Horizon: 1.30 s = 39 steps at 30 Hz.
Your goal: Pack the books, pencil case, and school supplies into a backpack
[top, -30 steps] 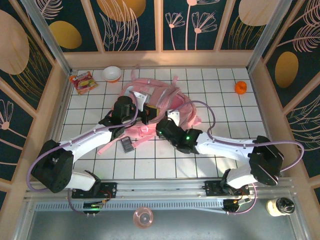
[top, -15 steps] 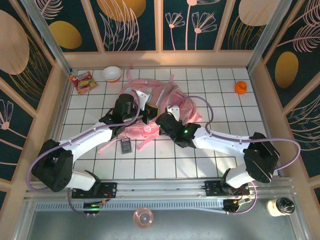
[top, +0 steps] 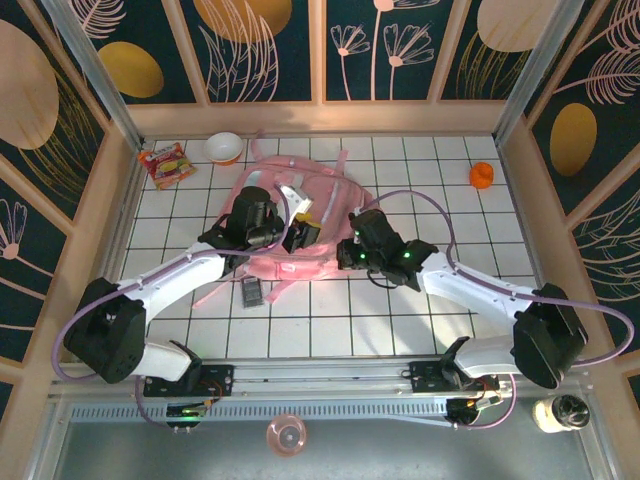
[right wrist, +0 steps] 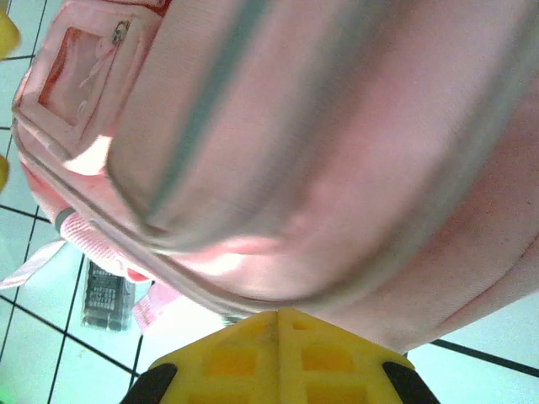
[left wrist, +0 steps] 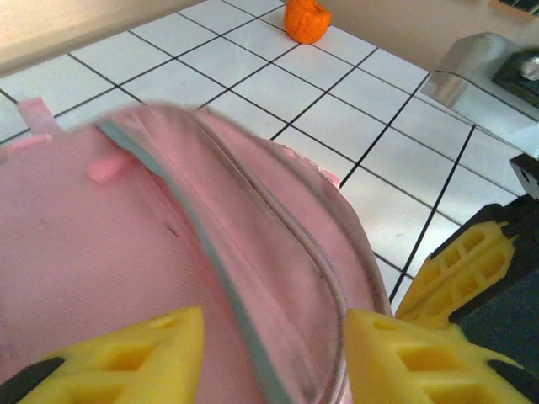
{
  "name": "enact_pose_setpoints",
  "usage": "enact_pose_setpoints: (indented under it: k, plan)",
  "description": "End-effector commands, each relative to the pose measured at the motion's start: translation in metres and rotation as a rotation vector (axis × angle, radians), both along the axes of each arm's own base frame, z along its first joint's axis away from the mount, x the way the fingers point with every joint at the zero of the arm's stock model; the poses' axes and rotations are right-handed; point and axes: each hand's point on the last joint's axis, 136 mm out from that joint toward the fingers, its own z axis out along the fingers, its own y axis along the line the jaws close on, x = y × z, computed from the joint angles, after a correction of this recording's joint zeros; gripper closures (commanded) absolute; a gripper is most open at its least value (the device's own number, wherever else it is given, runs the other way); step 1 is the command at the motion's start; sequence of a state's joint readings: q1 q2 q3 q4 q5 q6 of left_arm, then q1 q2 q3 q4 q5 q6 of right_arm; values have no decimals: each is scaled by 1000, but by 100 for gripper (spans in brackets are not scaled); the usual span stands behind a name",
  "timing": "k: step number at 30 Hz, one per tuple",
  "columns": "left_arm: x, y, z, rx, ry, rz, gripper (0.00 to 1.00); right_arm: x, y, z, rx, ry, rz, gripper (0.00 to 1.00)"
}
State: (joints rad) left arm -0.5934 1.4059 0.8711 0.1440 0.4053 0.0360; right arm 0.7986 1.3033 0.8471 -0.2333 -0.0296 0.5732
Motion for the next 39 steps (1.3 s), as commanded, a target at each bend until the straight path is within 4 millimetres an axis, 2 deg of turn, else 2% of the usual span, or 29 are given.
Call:
enact_pose_setpoints:
  k: [1,6,9,11,15,19,21,23,25,27,28,30,33,39]
  plan:
    - [-13,9,5,91,-180,-103,45,-3,9,12,68,-20,60,100]
    - [-39,34,-39,322,-364,-242,29,0,0,15,87,-31,13,97]
    - [-51,43,-66,426,-437,-336,24,1,-1,20,135,-35,2,89]
    - [-51,43,-75,450,-473,-358,24,1,-3,22,165,-37,-5,83]
    - [-35,38,-81,455,-528,-319,24,0,-7,20,203,-30,-25,70]
    - [-23,33,-89,467,-545,-299,25,-3,-11,17,211,-21,-43,67]
    - [-15,34,-98,495,-529,-277,29,-5,-13,16,214,-19,-46,66]
    - [-9,36,-103,513,-519,-256,42,-6,-15,16,215,-20,-51,65]
    - [-10,35,-100,497,-508,-245,63,-7,-17,15,213,-19,-55,65]
    - [-13,32,-87,444,-492,-230,95,-9,-20,12,204,-14,-60,65]
    - [-14,31,-77,409,-487,-212,100,-9,-21,11,196,-10,-62,65]
    - [-17,27,-57,328,-479,-190,100,-11,-21,8,178,-1,-54,65]
    - [-22,21,-40,249,-445,-183,100,-13,-16,4,125,2,-43,64]
    - [-22,18,-31,209,-406,-173,100,-10,6,3,-13,-27,-21,62]
